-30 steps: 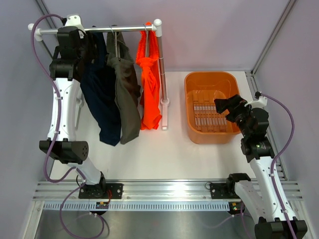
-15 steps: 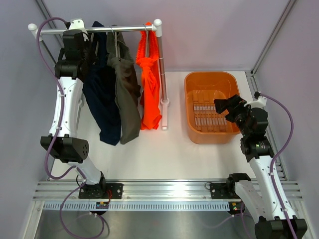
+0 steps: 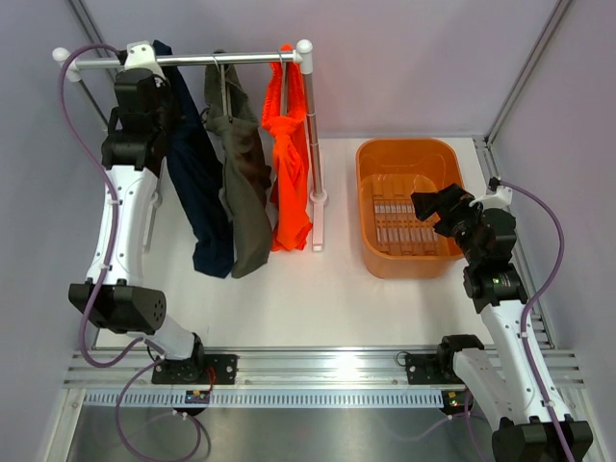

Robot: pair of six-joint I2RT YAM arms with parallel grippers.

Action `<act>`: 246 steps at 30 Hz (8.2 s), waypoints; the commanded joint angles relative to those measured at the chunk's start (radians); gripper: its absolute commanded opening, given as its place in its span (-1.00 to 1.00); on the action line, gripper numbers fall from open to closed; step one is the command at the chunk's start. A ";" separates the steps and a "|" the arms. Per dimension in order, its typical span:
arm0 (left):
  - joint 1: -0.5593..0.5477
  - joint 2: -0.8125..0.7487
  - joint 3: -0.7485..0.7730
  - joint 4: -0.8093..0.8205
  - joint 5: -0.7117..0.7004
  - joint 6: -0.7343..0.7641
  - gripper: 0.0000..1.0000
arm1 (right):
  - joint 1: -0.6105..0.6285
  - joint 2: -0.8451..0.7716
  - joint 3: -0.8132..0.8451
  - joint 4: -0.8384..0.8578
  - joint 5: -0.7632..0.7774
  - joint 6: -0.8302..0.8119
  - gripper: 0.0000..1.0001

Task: Remove the shorts from the hanger

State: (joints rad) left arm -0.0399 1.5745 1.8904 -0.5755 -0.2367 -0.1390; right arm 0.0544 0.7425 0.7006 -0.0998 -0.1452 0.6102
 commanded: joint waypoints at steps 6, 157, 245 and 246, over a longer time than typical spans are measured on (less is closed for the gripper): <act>0.002 -0.177 0.019 0.215 0.045 0.007 -1.00 | 0.007 0.003 0.002 0.060 -0.031 0.005 0.99; -0.788 -0.513 -0.482 1.008 0.116 -0.027 -1.00 | 0.677 0.491 0.971 -0.643 0.156 -0.239 -1.00; -0.717 -0.648 -0.570 0.031 -0.733 -0.195 -1.00 | 0.441 0.397 0.573 -0.244 0.653 -0.274 0.99; -0.707 -0.633 -0.554 -0.001 -0.705 -0.224 -1.00 | 0.440 0.394 0.571 -0.242 0.648 -0.274 0.99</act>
State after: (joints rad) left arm -0.7734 0.9363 1.2884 -0.4393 -0.9695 -0.2302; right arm 0.4961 1.1671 1.2739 -0.3653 0.5282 0.3046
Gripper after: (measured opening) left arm 0.050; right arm 0.993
